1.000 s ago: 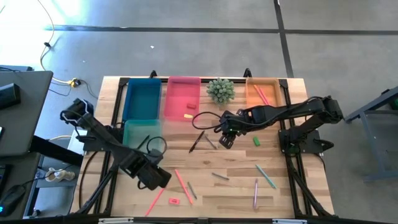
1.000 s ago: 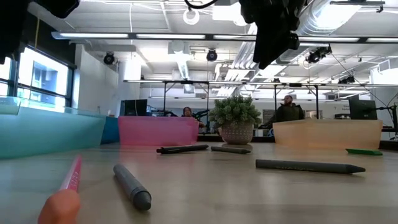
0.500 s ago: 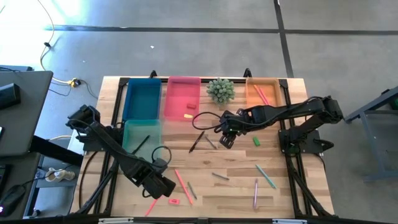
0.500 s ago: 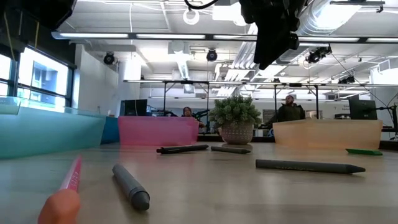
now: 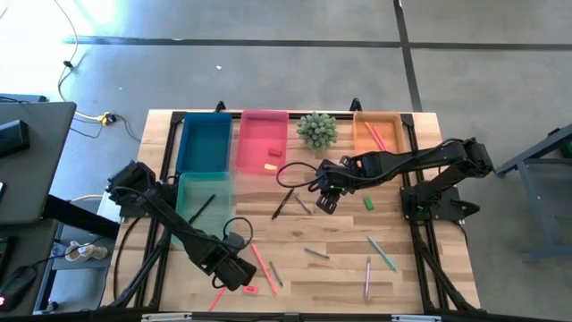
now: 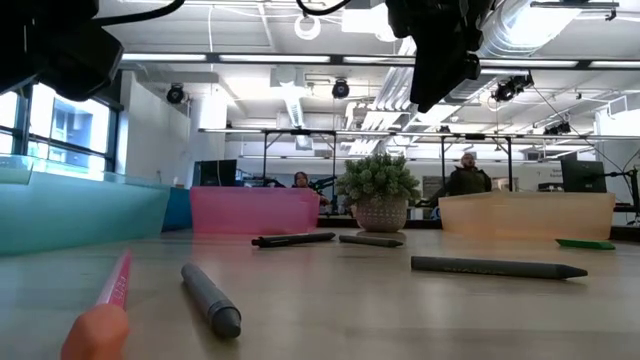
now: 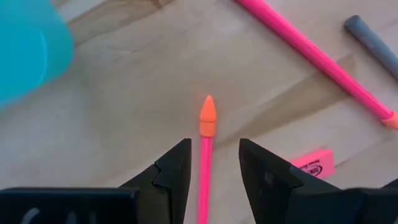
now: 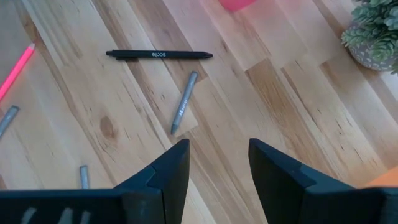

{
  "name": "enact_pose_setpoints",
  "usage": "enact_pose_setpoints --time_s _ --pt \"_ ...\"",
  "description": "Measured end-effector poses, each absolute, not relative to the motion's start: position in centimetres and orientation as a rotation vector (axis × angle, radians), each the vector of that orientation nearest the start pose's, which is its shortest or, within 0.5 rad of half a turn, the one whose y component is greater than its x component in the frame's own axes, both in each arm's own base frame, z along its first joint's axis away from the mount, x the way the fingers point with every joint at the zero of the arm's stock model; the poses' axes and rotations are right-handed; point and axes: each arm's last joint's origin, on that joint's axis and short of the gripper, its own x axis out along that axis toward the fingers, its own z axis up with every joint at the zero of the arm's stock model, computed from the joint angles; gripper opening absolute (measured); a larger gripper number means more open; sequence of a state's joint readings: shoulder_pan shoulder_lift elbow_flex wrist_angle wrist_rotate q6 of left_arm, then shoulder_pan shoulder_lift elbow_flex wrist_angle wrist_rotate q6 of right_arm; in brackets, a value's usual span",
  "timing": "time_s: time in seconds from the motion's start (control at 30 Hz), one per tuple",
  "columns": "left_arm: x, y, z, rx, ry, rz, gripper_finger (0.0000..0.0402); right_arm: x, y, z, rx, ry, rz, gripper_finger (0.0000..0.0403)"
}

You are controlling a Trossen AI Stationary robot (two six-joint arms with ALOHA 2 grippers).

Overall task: Sort crayons/erasers/pens/pencils in bins
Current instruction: Put the pink pencil into the orange bin

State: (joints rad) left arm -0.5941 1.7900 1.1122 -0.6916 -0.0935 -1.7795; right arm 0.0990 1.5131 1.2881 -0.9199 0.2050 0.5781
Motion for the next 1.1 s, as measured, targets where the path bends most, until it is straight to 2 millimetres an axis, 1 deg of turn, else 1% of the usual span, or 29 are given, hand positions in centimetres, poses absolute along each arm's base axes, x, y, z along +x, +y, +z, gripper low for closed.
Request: enact_pose_setpoints --time_s 0.3,0.5,0.63,1.1 --pt "27.2 -17.9 15.8 -1.016 1.165 0.793 0.0122 29.6 2.3 28.3 0.342 1.063 -0.415 0.0156" --pt "27.5 -18.2 14.2 -0.99 1.197 0.812 0.0122 29.6 2.3 28.3 0.342 1.063 -0.414 0.0156" --pt "27.7 -18.3 13.8 -0.99 1.199 0.822 0.0122 29.6 2.3 28.3 0.342 1.064 -0.415 0.0156" --pt "27.5 -18.2 13.6 -0.978 1.206 0.838 0.0122 29.5 2.3 28.3 0.338 1.07 -0.414 0.0156"
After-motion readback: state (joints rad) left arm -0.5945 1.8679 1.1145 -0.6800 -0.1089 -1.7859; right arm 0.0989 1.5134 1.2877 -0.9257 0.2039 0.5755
